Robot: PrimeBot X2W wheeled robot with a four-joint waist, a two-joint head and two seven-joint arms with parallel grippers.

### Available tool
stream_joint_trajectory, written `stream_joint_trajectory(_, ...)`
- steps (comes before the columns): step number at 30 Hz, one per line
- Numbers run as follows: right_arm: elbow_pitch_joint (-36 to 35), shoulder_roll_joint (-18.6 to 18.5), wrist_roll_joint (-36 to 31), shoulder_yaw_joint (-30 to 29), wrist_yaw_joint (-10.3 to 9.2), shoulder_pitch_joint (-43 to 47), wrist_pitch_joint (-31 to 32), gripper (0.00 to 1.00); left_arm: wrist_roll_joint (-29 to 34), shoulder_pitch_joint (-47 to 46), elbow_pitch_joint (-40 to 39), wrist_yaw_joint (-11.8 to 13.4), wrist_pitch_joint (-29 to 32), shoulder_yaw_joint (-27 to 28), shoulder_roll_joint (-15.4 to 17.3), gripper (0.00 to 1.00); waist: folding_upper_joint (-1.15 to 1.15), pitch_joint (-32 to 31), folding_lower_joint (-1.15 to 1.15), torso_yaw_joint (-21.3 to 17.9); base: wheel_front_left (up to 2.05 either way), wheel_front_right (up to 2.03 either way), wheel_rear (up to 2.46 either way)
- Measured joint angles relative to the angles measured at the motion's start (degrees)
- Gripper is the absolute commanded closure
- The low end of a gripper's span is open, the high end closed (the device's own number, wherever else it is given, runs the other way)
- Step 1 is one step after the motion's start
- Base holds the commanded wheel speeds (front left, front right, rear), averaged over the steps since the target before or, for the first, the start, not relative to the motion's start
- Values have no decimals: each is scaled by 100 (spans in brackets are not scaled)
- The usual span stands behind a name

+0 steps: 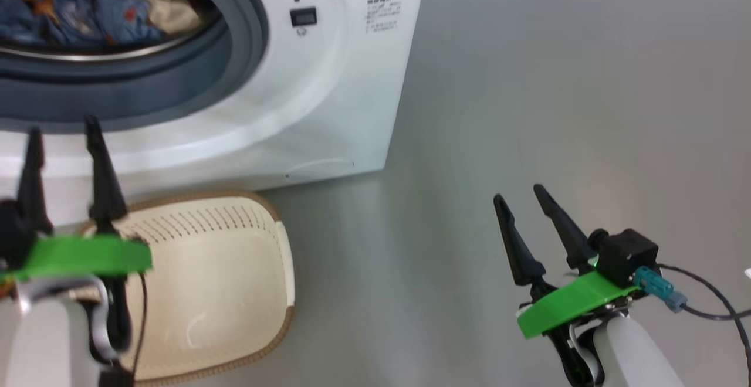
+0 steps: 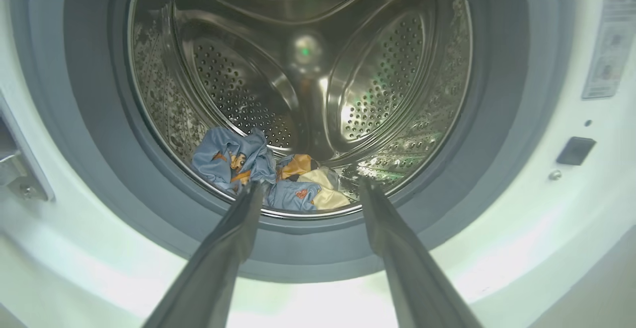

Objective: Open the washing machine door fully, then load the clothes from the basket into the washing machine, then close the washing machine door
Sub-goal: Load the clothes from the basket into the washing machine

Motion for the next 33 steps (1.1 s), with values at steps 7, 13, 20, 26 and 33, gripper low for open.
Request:
stream_joint_trajectory(7, 45, 1, -56, -29, 0, 235, 0, 0, 261, 942, -639, 0, 0, 196, -203, 0, 0, -483, 0, 33, 0, 0, 0)
stream_joint_trajectory(13, 65, 3, -63, -99, 0, 484, 0, 0, 400, 1677, -954, -7, 0, 325, -325, 0, 0, -904, 0, 61, 0, 0, 0)
stream_joint_trajectory(20, 55, 7, -224, -109, 0, 716, 0, 0, 488, 2390, -1265, 1, 0, 442, -344, 0, 0, -1345, 0, 72, 0, 0, 0)
stream_joint_trajectory(26, 33, 10, -256, -120, 0, 946, 0, 0, 439, 2971, -1337, 134, 0, 431, -349, 0, 0, -1681, 0, 74, 0, 0, 0)
stream_joint_trajectory(33, -8, 10, -348, -176, 0, 1150, 0, 0, 398, 3446, -1422, 312, 0, 255, -349, 0, 0, -1986, 0, 74, 0, 0, 0)
